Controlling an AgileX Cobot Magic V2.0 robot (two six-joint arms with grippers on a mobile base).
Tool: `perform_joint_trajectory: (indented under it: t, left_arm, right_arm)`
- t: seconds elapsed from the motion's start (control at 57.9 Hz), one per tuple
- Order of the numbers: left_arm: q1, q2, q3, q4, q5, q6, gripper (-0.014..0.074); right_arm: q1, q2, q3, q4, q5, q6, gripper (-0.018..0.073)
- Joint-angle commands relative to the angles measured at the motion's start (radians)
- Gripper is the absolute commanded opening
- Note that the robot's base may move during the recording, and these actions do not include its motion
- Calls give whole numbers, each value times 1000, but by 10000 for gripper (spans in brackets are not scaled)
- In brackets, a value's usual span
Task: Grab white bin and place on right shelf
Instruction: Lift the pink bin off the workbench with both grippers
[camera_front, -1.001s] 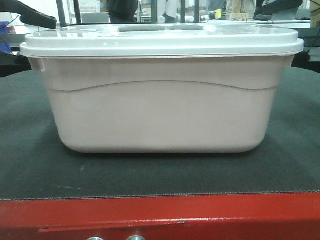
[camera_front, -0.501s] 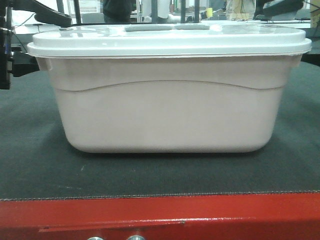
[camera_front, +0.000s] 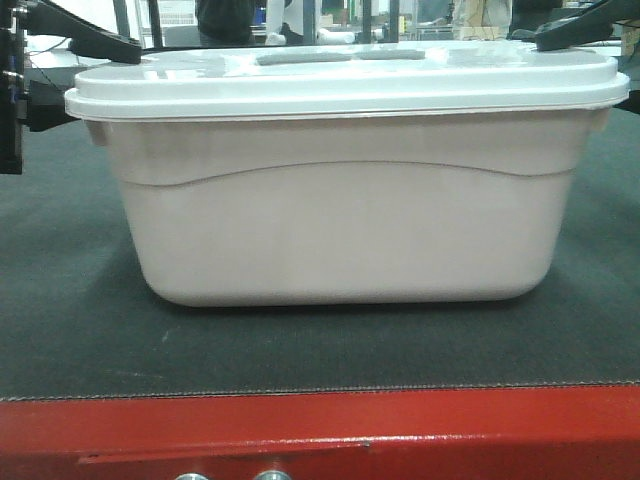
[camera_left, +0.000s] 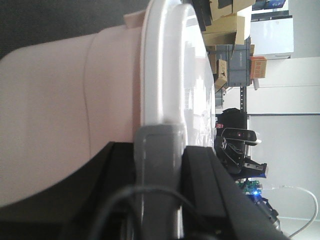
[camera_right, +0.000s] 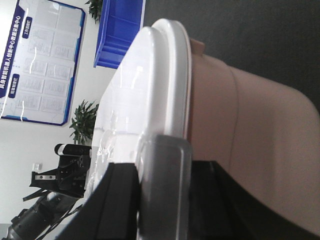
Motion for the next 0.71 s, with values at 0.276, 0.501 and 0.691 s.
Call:
perform_joint_trajectory:
  t: [0.276,0.501,0.691]
  left_arm:
    - [-10,-59,-21,-95,185,10,-126]
    - [-18,-132,-21,-158,185,10,-126]
    - [-19,-204,-21,-209,185,10,-126]
  right_arm:
    - [26,-155,-22,144,204,-16,60]
    - [73,-212,-22,216,204,-16,60]
    - [91,-257,-24,268,204,-5,60]
